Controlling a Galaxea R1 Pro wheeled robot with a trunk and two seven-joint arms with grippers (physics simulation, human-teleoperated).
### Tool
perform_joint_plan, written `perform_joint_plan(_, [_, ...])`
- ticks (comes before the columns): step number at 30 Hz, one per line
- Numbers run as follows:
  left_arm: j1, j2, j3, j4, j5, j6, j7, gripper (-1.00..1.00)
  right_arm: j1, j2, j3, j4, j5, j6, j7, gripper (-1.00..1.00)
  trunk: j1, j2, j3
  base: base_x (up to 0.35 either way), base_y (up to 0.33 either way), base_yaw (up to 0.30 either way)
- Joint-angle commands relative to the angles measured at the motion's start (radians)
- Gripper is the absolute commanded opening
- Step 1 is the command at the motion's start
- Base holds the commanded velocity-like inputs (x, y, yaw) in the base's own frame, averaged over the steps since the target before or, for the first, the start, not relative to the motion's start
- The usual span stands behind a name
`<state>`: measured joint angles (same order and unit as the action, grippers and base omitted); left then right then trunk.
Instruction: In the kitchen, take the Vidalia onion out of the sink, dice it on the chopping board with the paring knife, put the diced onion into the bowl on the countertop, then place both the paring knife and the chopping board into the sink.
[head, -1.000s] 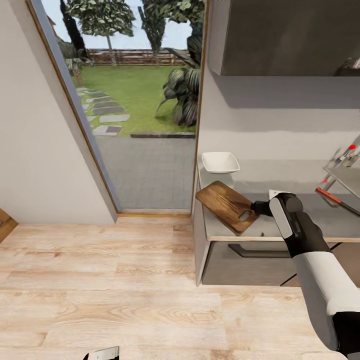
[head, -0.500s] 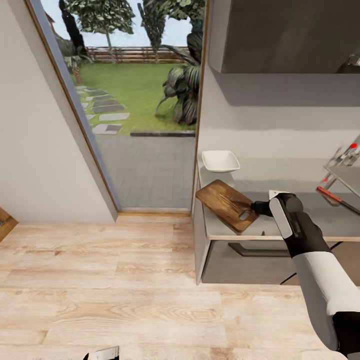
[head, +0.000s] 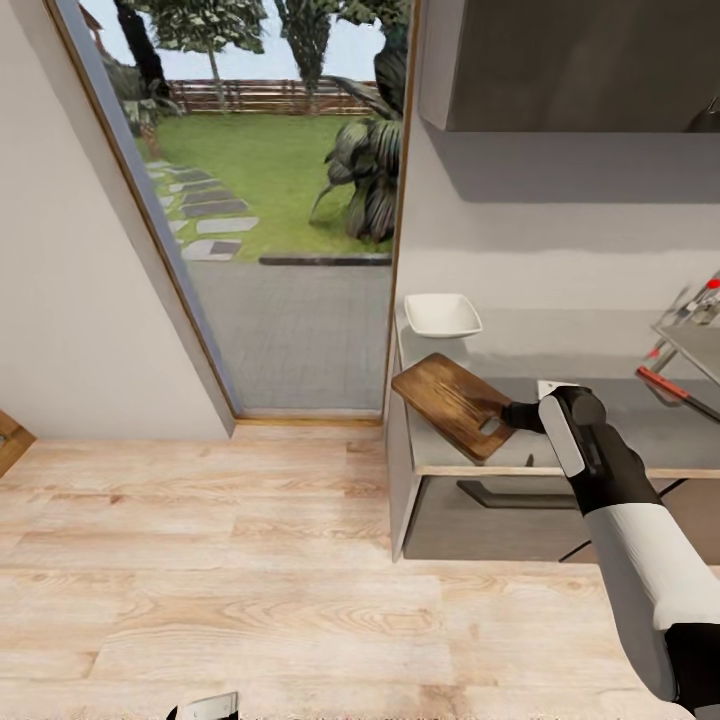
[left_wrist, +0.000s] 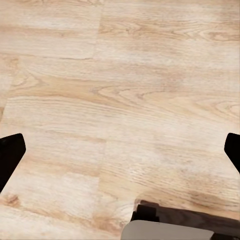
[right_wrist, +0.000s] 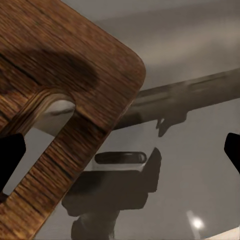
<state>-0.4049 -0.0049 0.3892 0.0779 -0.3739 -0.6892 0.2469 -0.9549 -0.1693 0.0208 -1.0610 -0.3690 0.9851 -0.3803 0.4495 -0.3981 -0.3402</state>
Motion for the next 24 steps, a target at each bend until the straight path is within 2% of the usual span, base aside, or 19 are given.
perform_joint_plan(1, [-0.002,0.0,0.005,0.004,-0.011,-0.005,0.008,1.0,-0.001,-0.001,0.002,-0.001,-0.01,0.003,-0.009,1.0,0.001,-0.002,-0.003,0.0,0.0,0.0])
perform_joint_plan(24, [-0.002,0.0,0.006,0.004,-0.011,-0.005,0.008,1.0,-0.001,0.001,0.004,0.0,-0.01,0.003,-0.01,1.0,0.001,-0.002,-0.009,0.0,0.004,0.0])
